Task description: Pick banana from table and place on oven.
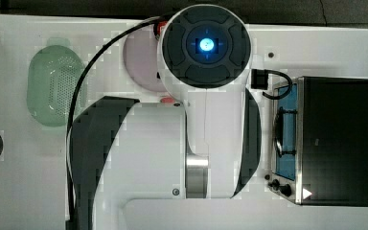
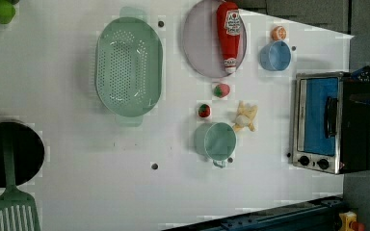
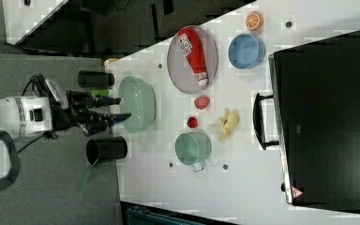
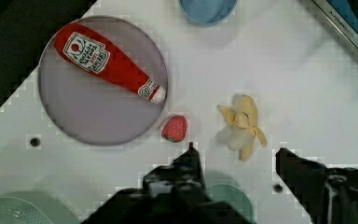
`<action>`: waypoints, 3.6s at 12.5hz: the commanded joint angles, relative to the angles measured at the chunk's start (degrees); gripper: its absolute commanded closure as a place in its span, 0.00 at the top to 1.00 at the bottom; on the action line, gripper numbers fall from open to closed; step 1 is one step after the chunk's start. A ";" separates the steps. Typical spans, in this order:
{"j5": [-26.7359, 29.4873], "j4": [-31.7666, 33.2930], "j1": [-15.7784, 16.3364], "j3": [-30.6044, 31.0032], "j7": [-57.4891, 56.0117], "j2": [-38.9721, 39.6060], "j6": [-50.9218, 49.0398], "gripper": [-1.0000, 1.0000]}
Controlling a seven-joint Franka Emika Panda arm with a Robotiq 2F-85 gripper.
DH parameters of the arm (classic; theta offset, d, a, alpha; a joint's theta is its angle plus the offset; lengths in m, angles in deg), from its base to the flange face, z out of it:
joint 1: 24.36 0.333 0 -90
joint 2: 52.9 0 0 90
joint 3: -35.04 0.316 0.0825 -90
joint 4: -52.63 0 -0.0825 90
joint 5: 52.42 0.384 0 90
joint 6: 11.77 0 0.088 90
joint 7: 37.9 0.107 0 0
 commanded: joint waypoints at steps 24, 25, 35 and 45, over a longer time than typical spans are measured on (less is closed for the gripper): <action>0.01 36.04 -1.57 -2.40 -1.70 15.18 48.53 1.00; 0.01 36.08 -1.57 -2.38 -1.69 17.41 50.54 1.00; 0.01 36.92 -1.45 -1.63 -1.60 22.38 60.00 0.36; 0.01 31.52 -1.56 -1.64 -1.34 -2.58 33.21 0.29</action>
